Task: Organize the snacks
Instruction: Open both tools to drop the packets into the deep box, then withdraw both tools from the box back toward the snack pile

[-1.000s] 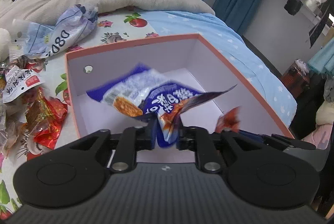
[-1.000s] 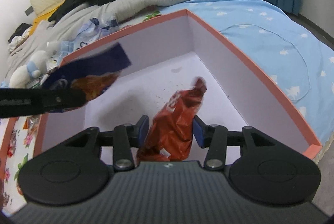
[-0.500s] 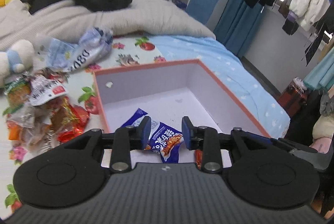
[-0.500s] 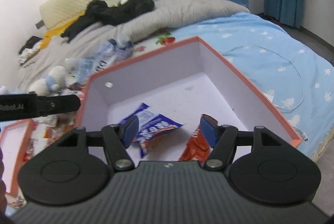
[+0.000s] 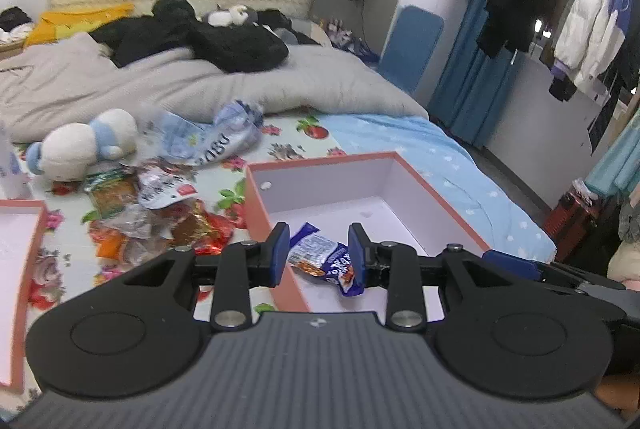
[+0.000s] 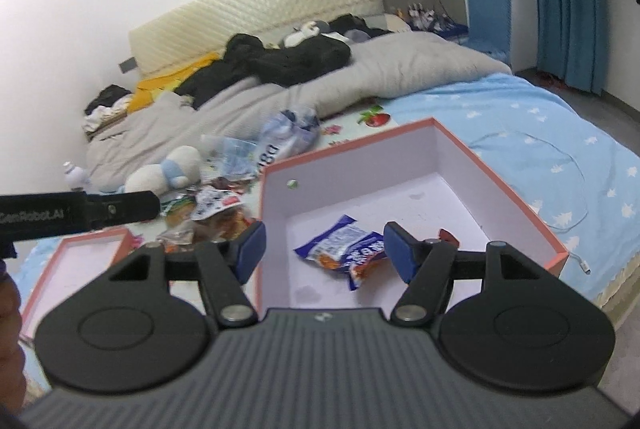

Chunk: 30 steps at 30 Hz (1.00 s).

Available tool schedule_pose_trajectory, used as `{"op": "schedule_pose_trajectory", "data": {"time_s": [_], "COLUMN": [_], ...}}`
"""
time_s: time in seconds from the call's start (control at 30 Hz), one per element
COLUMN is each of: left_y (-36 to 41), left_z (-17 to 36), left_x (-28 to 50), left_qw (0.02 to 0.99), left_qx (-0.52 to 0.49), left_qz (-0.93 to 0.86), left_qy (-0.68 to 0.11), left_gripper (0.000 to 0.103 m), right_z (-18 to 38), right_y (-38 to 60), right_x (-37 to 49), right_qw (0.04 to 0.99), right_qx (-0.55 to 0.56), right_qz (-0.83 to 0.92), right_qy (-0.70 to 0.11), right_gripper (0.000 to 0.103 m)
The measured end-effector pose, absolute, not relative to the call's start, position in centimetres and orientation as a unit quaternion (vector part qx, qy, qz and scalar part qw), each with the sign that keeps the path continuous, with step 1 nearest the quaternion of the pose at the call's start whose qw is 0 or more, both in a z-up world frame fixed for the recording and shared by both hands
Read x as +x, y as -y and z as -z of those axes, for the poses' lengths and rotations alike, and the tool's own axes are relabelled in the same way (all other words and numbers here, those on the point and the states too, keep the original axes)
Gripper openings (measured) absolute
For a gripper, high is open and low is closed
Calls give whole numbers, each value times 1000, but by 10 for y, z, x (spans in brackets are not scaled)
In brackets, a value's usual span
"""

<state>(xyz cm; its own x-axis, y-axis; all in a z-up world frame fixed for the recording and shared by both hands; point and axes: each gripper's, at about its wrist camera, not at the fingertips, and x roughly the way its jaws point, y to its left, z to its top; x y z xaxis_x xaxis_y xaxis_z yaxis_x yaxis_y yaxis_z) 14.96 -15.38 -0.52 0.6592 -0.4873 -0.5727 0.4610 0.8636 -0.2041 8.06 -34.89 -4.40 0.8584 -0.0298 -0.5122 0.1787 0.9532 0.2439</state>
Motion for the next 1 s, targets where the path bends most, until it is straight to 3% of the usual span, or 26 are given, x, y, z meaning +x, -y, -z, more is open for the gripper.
{"op": "schedule_pose_trajectory", "data": {"time_s": [0.3, 1.0], "left_y": [106, 23], "left_z": [-5, 40], "left_x": [107, 39], "left_qw": [921, 925], "left_qx": [-35, -81], "left_qz": [224, 152], "left_qy": [-317, -340], "left_gripper": [37, 37], "right_z": [35, 69], "right_y": [313, 253], "right_x": [56, 14], "right_qw": [960, 957], "right_qx": [138, 124], "right_qz": [4, -66], "right_qy": [-244, -253], "right_gripper": [67, 67]}}
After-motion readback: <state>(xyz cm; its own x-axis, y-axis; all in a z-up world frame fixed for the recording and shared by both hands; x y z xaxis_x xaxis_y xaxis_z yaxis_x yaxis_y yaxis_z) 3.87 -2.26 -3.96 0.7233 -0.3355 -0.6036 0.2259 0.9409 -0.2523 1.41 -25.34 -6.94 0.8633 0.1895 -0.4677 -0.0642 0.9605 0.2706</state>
